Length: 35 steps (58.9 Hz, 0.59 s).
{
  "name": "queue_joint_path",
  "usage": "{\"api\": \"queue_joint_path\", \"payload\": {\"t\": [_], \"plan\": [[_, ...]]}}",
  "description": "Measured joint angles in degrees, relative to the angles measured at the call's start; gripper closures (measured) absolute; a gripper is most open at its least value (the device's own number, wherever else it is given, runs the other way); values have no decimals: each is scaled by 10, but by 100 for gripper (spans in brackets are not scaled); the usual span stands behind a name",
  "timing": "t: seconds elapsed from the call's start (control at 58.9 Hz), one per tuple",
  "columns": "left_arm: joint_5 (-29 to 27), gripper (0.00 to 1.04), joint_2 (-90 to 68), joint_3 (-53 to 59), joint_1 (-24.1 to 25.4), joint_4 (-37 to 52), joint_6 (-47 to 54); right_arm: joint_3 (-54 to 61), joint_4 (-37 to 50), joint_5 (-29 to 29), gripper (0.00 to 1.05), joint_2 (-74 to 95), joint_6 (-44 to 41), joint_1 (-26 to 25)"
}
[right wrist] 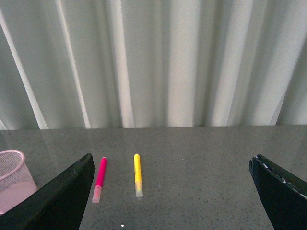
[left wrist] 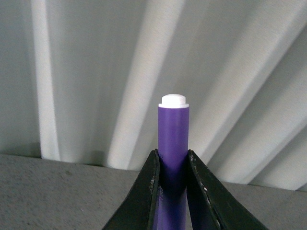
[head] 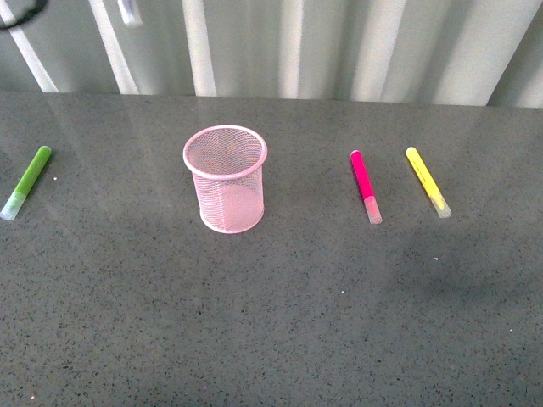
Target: Insert purple and pink pens into pink cup
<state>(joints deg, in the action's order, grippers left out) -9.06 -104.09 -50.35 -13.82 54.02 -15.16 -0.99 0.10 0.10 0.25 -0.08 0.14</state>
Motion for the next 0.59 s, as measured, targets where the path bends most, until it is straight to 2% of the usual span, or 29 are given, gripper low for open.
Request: {"api": "queue_joint_path", "payload": {"t": [0.102,0.238,0.595], "plan": [[-45,92,-27,41,-48,63,-7,0,0,0,7,0,0,0],[-94,92,-68,51,-86,127,12,0,0,0,7,0,0,0],[-113,92,-110,51,-119,141,14,0,0,0,7,0,0,0]]}}
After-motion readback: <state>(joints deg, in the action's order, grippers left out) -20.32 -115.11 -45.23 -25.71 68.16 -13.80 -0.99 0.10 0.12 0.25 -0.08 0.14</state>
